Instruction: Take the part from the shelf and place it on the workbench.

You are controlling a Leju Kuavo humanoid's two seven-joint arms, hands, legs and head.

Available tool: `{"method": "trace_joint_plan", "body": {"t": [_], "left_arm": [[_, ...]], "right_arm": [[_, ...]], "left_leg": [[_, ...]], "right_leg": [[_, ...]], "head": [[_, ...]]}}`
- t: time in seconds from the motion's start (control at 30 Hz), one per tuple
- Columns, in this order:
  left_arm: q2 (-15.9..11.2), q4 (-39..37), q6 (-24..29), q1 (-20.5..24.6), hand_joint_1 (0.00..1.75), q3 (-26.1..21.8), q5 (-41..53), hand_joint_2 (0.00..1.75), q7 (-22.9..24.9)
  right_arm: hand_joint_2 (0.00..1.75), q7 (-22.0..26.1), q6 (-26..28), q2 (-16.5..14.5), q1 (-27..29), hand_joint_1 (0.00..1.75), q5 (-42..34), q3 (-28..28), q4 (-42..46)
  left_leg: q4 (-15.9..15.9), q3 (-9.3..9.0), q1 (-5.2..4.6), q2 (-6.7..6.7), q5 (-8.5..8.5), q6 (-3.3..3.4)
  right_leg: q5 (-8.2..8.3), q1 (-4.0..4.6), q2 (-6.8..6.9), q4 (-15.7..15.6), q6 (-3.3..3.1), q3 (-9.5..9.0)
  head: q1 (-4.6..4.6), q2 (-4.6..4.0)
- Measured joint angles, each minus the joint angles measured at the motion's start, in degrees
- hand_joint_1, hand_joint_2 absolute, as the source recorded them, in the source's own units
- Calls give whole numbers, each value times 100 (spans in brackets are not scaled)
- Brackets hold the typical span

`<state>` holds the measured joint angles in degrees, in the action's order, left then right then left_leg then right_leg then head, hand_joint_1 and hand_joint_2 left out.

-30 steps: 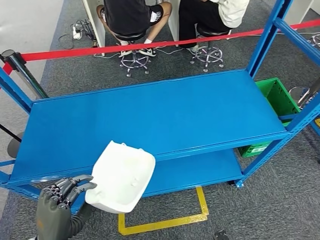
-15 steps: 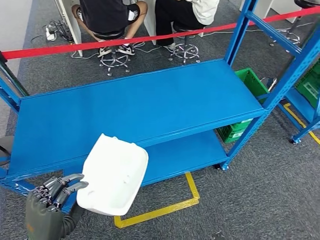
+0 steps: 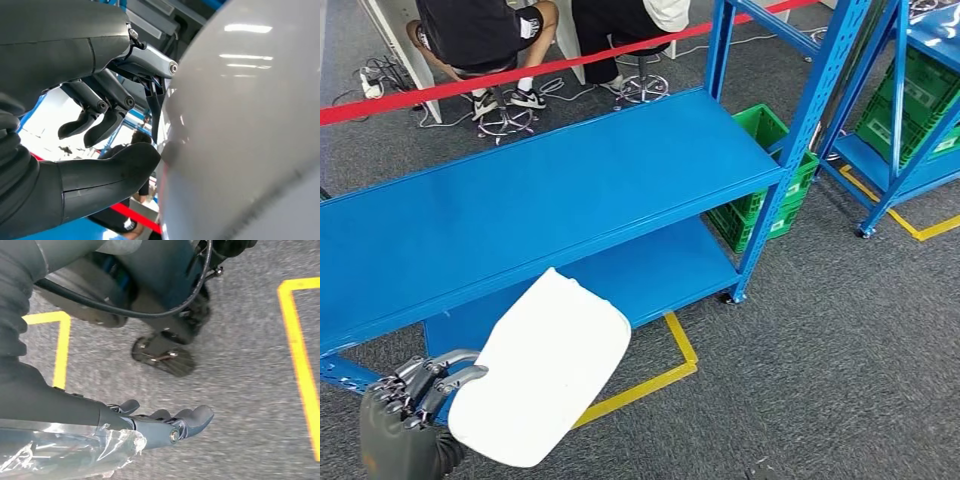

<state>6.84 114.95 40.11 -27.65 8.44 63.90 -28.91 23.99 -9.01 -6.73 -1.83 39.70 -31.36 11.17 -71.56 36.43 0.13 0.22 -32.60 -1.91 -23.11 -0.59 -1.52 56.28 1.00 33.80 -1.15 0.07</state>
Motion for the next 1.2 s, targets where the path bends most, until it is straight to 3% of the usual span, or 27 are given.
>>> {"method": "trace_joint_plan", "body": {"t": [0.07, 0.13, 0.2, 0.27, 0.3, 0.33, 0.4, 0.43, 0.47, 0.5, 0.53, 0.57, 0.63, 0.67, 0.7, 0.73, 0.77, 0.8, 0.83, 0.9, 0.93, 0.97, 1.0, 1.03, 1.1, 1.17, 1.2], "left_arm": [[-1, 0, 0, 16, 175, -2, -11, 175, -21], [-5, 2, 1, 49, 175, -3, -37, 175, -28], [-15, 4, 2, 93, 175, -5, -69, 175, -28], [-26, 4, 1, 146, 175, -3, -83, 175, -27], [-32, 4, 1, 169, 175, 1, -84, 175, -27], [-38, 3, 0, 190, 175, 4, -87, 175, -26], [-51, 2, -1, 220, 175, 8, -98, 175, -22], [-58, 1, -1, 235, 175, 10, -102, 175, -21], [-63, 0, 0, 252, 175, 11, -103, 175, -21], [-67, 0, 0, 266, 175, 13, -104, 175, -21], [-71, 0, 0, 278, 175, 13, -105, 175, -21], [-74, 0, 0, 287, 175, 14, -105, 175, -21], [-81, -1, 1, 298, 175, 14, -106, 175, -20], [-85, -1, 2, 303, 175, 16, -106, 175, -20], [-89, -2, 3, 310, 175, 18, -106, 175, -20], [-95, -2, 2, 318, 175, 21, -106, 175, -21], [-99, -2, 2, 326, 175, 25, -107, 175, -20], [-105, -2, 1, 332, 175, 30, -107, 175, -18], [-116, -2, 0, 336, 175, 40, -108, 175, -13], [-143, -5, 1, 359, 175, 67, -114, 175, 5], [-164, -9, 1, 378, 175, 85, -125, 175, 19], [-185, -14, 1, 402, 175, 105, -141, 175, 32], [-207, -20, 1, 429, 175, 126, -161, 175, 45], [-231, -26, 1, 459, 175, 149, -184, 175, 57], [-275, -38, 1, 528, 175, 203, -209, 175, 79], [-316, -55, 2, 597, 175, 266, -217, 175, 111], [-334, -67, 2, 627, 175, 292, -225, 175, 129]], "right_arm": [[175, 5, 0, -2, -1, 0, -1, -12, 0], [175, 18, 1, -4, -13, 0, -8, -17, 0], [175, 26, 2, -4, -5, 0, -20, -26, 0], [175, 22, 2, -4, 29, 0, -43, -50, -3], [175, 13, 1, -4, 45, 0, -55, -67, -5], [175, 1, 1, -4, 51, 0, -70, -86, -8], [175, -25, -1, -5, 45, 0, -90, -114, -9], [175, -37, -1, -5, 40, 0, -97, -126, -10], [175, -46, -2, -6, 39, 0, -99, -136, -10], [175, -55, -2, -7, 40, 0, -101, -147, -11], [175, -60, -2, -7, 40, 0, -102, -157, -11], [175, -61, -1, -7, 36, 0, -102, -163, -11], [175, -62, 0, -7, 11, 0, -103, -170, -11], [175, -61, 0, -7, -1, 0, -103, -172, -11], [175, -61, 1, -7, -8, 0, -104, -174, -11], [175, -67, 1, -7, -1, 0, -106, -179, -13], [175, -73, 2, -7, 12, 0, -109, -185, -16], [175, -84, 3, -6, 21, 0, -113, -194, -20], [175, -93, 3, -5, 27, 0, -116, -201, -23], [175, -99, 4, -7, 21, 0, -125, -210, -24], [175, -95, 3, -8, 21, 0, -130, -217, -24], [175, -90, 3, -9, 27, 0, -139, -231, -24], [175, -83, 4, -9, 34, 0, -149, -248, -24], [175, -77, 5, -9, 40, 0, -163, -269, -24], [175, -69, 6, -13, 40, 0, -193, -301, -24], [175, -63, 5, -17, 38, 0, -215, -327, -24], [175, -63, 4, -18, 45, 0, -222, -344, -24]], "left_leg": [[598, -506, 14, -99, 302, 11], [1397, -1044, 30, -297, 301, 50], [1730, -1222, 12, -357, 216, 127], [1710, -1139, 2, -246, 286, 231], [1705, -1084, -1, -185, 343, 287], [1706, -1014, 0, -120, 409, 331], [1701, -852, -29, 4, 546, 378], [1696, -760, -42, 69, 618, 383], [1687, -666, -55, 128, 687, 382], [1675, -569, -66, 186, 755, 376], [1658, -469, -77, 239, 819, 365], [1639, -384, -87, 285, 878, 350], [1600, -273, -111, 372, 981, 302], [1591, -252, -112, 416, 1028, 276], [1589, -238, -106, 460, 1076, 247], [1591, -225, -93, 501, 1123, 219], [1577, -195, -76, 483, 1112, 181], [1500, -147, -64, 406, 991, 140], [1319, -73, -55, 293, 759, 104], [662, 115, -46, 76, 135, 63], [299, 186, -46, 32, -67, 62], [46, 197, -46, 13, -121, 66], [-47, 134, -45, 4, -43, 73], [63, -31, -43, -8, 123, 82], [782, -620, -32, -142, 348, 99], [1544, -1132, -25, -312, 274, 144], [1724, -1236, -34, -346, 219, 172]], "right_leg": [[143, -17, -101, 12, 44, 170], [277, -13, -200, 33, 107, 287], [413, -9, -290, 15, 185, 342], [442, -32, -284, 10, 249, 393], [297, -35, -202, 115, 270, 448], [32, -37, -93, 354, 284, 531], [-592, -32, 75, 1129, 315, 717], [-759, -32, 98, 1512, 329, 770], [-769, -32, 106, 1761, 334, 756], [-660, -32, 112, 1828, 332, 652], [-500, -30, 133, 1671, 321, 434], [-398, -25, 194, 1325, 304, 113], [-486, 8, 358, 396, 261, -586], [-575, 31, 408, 78, 236, -776], [-622, 56, 407, -88, 203, -840], [-585, 68, 370, -107, 154, -790], [-527, 71, 336, -110, 106, -720], [-457, 68, 302, -108, 51, -646], [-374, 60, 269, -112, 5, -561], [-202, 57, 181, -108, -41, -368], [-114, 57, 134, -103, -43, -264], [-27, 58, 84, -97, -40, -156], [57, 57, 37, -89, -33, -46], [139, 53, -12, -79, -21, 65], [291, 48, -119, -48, 22, 262], [440, 53, -217, -21, 78, 392], [510, 54, -260, -27, 110, 424]], "head": [[-2, 0], [-2, 0], [-2, 0], [2, 0], [17, 0], [31, 0], [52, 0], [54, 0], [53, 0], [52, 0], [53, 0], [51, 0], [47, 0], [47, -1], [50, 0], [49, -1], [55, -1], [48, -1], [38, -2], [19, -2], [17, -2], [16, -2], [17, -2], [17, -2], [17, -2], [22, -1], [16, -1]]}}
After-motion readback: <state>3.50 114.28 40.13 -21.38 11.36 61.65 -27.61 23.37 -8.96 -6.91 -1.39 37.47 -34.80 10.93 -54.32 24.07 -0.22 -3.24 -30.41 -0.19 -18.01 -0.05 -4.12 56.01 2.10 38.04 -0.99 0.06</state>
